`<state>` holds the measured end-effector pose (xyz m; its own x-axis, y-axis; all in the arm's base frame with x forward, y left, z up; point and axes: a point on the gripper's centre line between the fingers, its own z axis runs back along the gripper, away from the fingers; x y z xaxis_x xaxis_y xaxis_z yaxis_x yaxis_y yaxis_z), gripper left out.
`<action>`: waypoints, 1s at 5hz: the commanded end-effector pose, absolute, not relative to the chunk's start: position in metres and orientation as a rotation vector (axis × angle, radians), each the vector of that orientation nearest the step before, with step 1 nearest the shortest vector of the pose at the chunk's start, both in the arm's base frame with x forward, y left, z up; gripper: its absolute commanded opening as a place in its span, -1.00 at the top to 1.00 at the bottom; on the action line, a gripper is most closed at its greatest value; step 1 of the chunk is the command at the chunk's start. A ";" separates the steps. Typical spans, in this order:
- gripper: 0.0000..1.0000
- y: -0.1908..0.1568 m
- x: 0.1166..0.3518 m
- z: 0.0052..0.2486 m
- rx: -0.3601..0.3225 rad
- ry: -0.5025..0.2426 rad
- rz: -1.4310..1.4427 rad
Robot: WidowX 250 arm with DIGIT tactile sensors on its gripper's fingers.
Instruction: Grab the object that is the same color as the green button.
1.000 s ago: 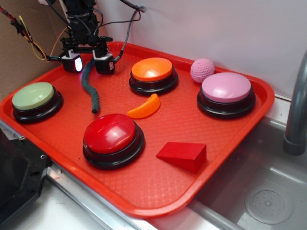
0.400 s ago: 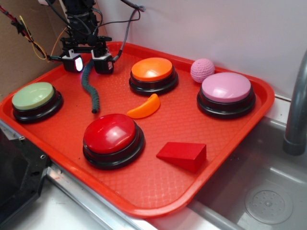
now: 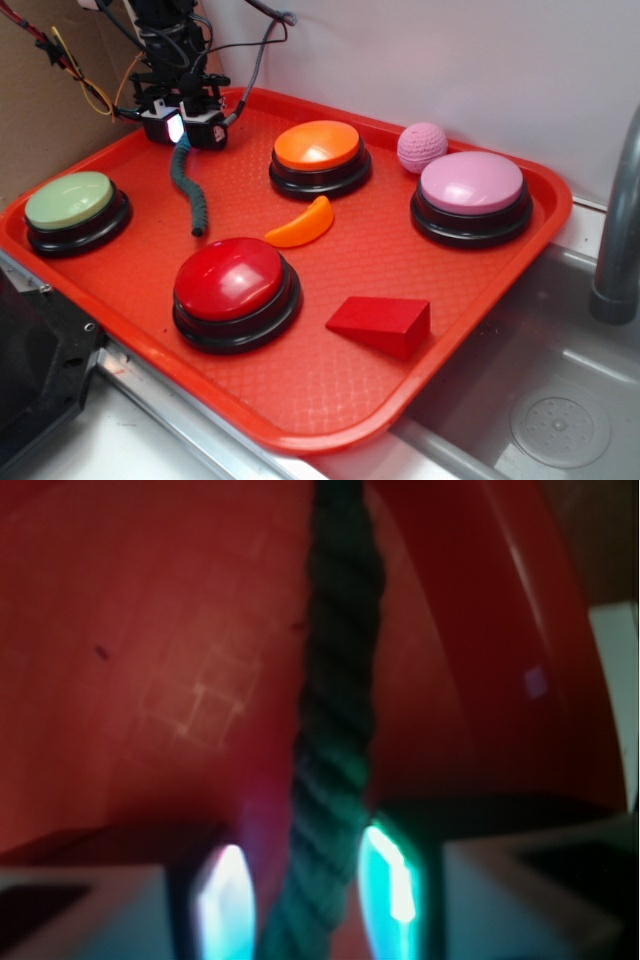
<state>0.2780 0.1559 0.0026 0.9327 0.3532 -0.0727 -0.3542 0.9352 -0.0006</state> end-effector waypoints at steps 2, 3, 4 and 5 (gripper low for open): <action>1.00 0.165 0.276 0.004 0.032 0.048 0.287; 1.00 0.133 0.283 0.045 -0.034 -0.078 0.035; 1.00 0.098 0.273 0.095 -0.026 -0.051 -0.215; 1.00 0.072 0.255 0.145 -0.012 -0.026 -0.149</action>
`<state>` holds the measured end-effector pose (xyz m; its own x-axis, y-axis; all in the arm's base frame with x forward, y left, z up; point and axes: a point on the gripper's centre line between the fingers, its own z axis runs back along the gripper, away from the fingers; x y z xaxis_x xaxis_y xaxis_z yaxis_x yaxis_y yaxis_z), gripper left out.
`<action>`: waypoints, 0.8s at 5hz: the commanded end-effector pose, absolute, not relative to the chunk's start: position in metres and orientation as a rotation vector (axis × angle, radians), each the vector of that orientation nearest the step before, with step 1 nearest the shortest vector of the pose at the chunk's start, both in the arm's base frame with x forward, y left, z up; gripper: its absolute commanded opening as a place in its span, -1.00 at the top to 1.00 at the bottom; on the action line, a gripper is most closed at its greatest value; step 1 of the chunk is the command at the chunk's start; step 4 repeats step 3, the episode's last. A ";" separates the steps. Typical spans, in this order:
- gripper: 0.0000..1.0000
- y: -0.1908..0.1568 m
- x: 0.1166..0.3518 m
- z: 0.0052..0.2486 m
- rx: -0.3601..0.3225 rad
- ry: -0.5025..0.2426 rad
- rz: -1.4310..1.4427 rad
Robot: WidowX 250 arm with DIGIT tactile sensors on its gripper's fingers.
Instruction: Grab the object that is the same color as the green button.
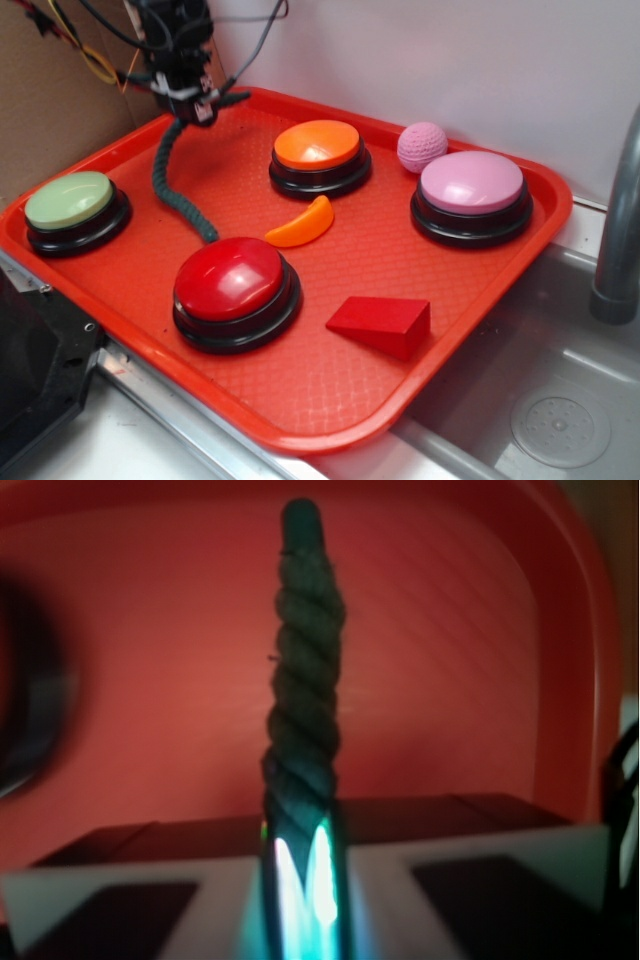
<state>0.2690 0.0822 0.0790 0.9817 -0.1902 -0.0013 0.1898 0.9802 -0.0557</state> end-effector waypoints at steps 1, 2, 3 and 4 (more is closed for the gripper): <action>1.00 0.072 0.240 0.195 -0.042 -0.013 -0.061; 1.00 0.073 0.226 0.239 -0.028 -0.008 0.059; 1.00 0.071 0.222 0.249 0.004 0.010 0.089; 1.00 0.071 0.222 0.249 0.004 0.010 0.089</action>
